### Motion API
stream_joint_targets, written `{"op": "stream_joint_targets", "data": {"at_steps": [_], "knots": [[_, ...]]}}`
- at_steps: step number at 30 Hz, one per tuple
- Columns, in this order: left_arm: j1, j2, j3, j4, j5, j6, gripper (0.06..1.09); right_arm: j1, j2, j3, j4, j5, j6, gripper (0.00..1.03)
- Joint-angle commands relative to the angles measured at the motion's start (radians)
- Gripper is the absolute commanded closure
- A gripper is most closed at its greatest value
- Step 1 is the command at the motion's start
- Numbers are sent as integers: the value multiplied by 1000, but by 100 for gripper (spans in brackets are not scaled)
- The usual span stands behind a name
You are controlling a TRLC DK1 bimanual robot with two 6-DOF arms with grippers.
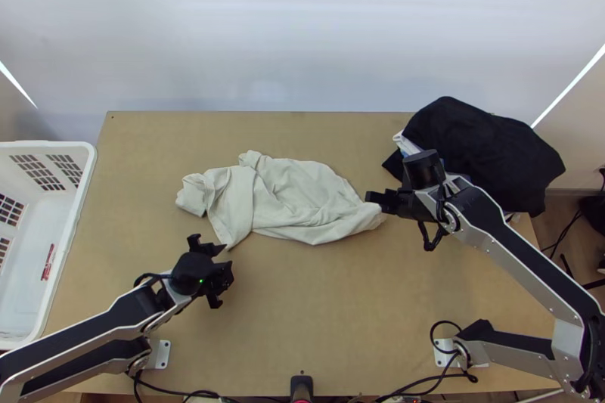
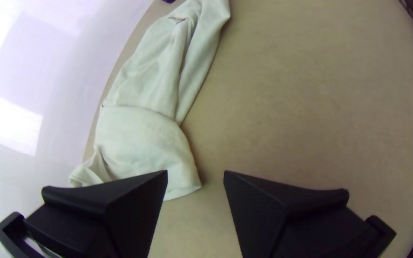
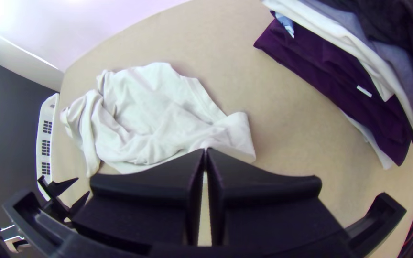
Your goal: Fold the t-shirt
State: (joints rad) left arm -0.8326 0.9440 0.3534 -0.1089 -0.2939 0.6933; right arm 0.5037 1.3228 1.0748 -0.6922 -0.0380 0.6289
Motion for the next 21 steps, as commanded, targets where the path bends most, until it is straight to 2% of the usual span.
{"op": "stream_joint_targets", "data": {"at_steps": [1,13,14,16,19,20,21], "knots": [[67,108,2,86,24,22,48,-2,-2,-4,0,1,-1,100],[205,274,10,219,81,89,49,-4,0,-1,20,1,-3,100],[213,291,10,232,81,95,54,-4,0,-1,22,1,-3,100],[224,306,6,278,82,95,74,-4,0,1,22,1,-3,100],[224,314,4,302,91,89,98,-4,0,-1,23,1,-3,100],[221,314,4,304,101,81,105,-4,1,-1,25,1,-3,100],[219,315,7,302,102,68,104,-4,1,-3,26,1,-3,100]]}}
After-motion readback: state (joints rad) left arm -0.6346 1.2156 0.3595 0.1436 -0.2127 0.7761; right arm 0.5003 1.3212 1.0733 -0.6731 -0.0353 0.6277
